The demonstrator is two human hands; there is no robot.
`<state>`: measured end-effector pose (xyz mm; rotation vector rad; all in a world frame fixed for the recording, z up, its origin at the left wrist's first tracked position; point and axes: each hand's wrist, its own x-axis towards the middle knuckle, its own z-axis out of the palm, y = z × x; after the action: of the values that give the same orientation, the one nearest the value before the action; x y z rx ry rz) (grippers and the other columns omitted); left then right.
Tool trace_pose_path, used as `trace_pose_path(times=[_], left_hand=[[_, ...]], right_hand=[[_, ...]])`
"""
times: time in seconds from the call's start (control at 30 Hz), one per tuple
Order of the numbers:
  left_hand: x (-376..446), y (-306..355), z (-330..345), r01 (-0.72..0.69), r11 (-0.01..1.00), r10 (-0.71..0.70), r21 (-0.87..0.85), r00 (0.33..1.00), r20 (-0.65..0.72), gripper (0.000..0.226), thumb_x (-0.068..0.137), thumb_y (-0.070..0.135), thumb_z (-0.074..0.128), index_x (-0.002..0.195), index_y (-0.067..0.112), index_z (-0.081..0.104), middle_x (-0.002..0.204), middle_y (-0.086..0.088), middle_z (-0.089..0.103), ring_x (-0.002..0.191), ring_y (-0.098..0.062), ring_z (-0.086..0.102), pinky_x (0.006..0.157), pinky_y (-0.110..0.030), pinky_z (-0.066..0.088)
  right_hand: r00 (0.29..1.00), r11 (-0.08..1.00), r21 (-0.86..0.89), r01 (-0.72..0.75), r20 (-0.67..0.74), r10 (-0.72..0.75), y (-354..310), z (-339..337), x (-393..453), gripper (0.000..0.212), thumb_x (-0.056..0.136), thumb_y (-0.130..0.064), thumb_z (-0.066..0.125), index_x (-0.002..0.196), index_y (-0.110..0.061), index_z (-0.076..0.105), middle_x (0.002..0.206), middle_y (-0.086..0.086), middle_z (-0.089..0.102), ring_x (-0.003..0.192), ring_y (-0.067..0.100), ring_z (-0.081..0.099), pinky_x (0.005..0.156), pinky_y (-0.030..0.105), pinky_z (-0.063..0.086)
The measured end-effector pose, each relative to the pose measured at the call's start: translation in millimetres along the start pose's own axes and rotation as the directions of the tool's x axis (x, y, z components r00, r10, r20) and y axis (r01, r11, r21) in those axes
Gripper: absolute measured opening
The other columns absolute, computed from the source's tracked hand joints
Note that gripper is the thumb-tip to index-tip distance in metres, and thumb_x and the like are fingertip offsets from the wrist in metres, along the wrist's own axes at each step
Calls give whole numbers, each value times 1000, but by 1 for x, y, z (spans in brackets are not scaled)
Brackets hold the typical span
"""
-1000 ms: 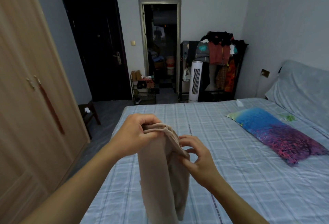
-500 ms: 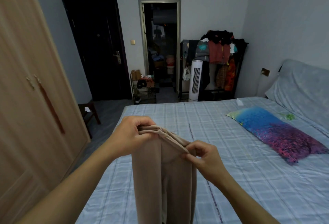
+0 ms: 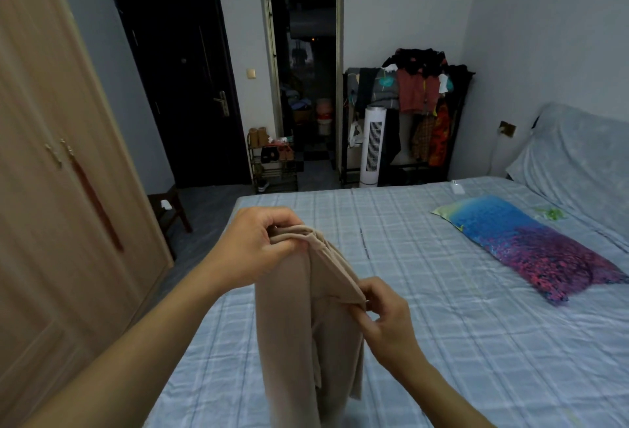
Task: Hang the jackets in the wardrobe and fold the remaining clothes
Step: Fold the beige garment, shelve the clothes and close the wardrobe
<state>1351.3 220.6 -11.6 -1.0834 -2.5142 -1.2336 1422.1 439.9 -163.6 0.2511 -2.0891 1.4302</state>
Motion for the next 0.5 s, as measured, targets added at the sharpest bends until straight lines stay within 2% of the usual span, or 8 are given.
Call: trace_pose_path(times=[0.1,0.17,0.27,0.33,0.4,0.5], left_hand=[[-2,-4,-4,8,1000,-8,-1,1000,-1,13,85,21,76,88,34,75,86,12,74,86,-8,70,73,-29,57],[-3,-5,-6,8,1000,-8,-2,1000,8,16,86,18,75,88,33,75,87,11,74,87,-9,70,74,-29,56],[-2,-3,-7,-5,1000,5,-26,1000,17,15,86,18,75,89,32,74,87,10,74,87,-11,70,74,-29,57],[-1,-2,-5,-4,999,5,-47,1000,24,11,86,20,76,89,32,75,86,9,74,88,-12,70,76,-32,57],[-1,-2,-4,1,999,0,-45,1000,30,8,87,23,75,89,31,74,87,8,74,88,-12,70,78,-36,58],[-2,-9,-7,1,1000,0,-31,999,33,10,87,20,74,89,29,74,87,8,74,87,-13,70,77,-38,58]], right_hand=[[992,986,125,-108,-57,116,1,-4,5,28,82,4,73,96,-17,62,84,1,68,73,13,67,67,23,53],[995,992,93,-82,-50,87,4,-9,10,30,84,3,71,100,-21,67,86,-2,71,78,15,69,68,24,54],[1000,999,-49,-7,21,8,14,-13,12,22,81,2,74,90,-19,71,85,-5,68,80,16,65,68,28,52],[987,994,-65,-88,126,96,24,-11,8,15,78,-3,80,76,-10,66,74,-1,63,71,14,60,64,32,46],[955,979,-50,-200,214,206,34,-7,0,31,78,-4,80,62,-11,54,59,-4,51,59,7,46,56,30,36],[933,967,-29,-253,258,252,45,-11,-4,29,81,4,72,62,-14,60,58,-2,53,60,3,48,56,27,37]])
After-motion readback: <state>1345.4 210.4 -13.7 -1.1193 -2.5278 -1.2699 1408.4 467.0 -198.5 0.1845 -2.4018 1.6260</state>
